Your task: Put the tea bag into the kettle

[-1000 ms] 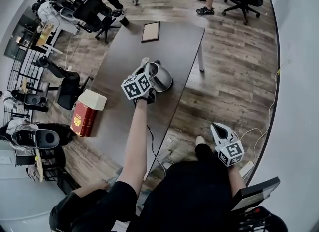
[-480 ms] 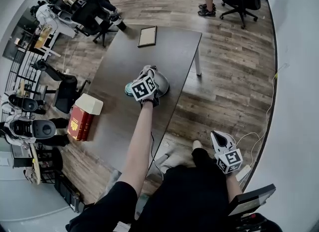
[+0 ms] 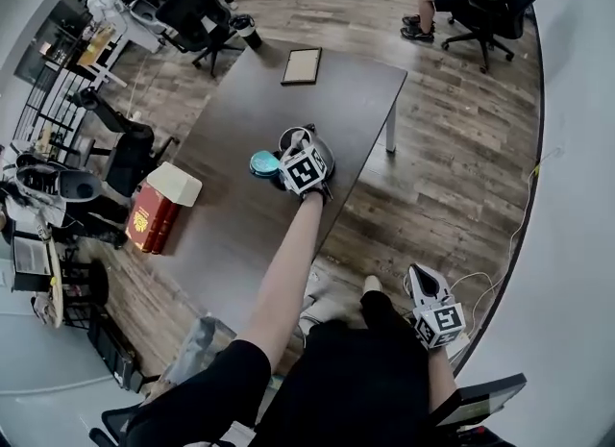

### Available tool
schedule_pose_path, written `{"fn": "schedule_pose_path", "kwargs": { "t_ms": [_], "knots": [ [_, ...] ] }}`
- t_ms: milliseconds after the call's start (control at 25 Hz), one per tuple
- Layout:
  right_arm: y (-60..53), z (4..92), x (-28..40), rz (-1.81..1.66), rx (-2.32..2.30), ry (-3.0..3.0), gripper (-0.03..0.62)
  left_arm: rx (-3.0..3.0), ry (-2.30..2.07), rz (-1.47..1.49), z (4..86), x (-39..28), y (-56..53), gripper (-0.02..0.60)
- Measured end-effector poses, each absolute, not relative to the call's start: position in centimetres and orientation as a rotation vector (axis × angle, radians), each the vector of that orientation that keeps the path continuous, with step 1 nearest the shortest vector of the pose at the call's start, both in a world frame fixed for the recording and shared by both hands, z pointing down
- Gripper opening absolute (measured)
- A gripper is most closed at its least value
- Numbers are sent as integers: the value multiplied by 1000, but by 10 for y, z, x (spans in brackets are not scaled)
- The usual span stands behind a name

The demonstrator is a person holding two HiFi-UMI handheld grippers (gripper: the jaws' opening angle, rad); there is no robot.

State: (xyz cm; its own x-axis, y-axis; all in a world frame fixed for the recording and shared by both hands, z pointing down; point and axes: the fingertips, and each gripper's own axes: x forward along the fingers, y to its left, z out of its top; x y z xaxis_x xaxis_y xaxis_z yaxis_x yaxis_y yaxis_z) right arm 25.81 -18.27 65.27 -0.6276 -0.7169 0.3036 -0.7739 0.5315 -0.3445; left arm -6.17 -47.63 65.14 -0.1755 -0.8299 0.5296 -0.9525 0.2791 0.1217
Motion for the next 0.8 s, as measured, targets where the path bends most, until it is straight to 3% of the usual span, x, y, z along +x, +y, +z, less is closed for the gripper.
{"fn": "schedule_pose_path", "kwargs": {
  "t_ms": [440,720,800],
  "knots": [
    [-178,655,257,702,1280,-2649,6,1565,-2060,313,651,-63,-470,36],
    [-178,654,262,694,1273,-2656,6,1581,-2026,281,653,-58,-468,69],
    [-174,654,262,697,1273,-2657,6,1584,-2021,272,653,-57,-466,105]
  ]
}}
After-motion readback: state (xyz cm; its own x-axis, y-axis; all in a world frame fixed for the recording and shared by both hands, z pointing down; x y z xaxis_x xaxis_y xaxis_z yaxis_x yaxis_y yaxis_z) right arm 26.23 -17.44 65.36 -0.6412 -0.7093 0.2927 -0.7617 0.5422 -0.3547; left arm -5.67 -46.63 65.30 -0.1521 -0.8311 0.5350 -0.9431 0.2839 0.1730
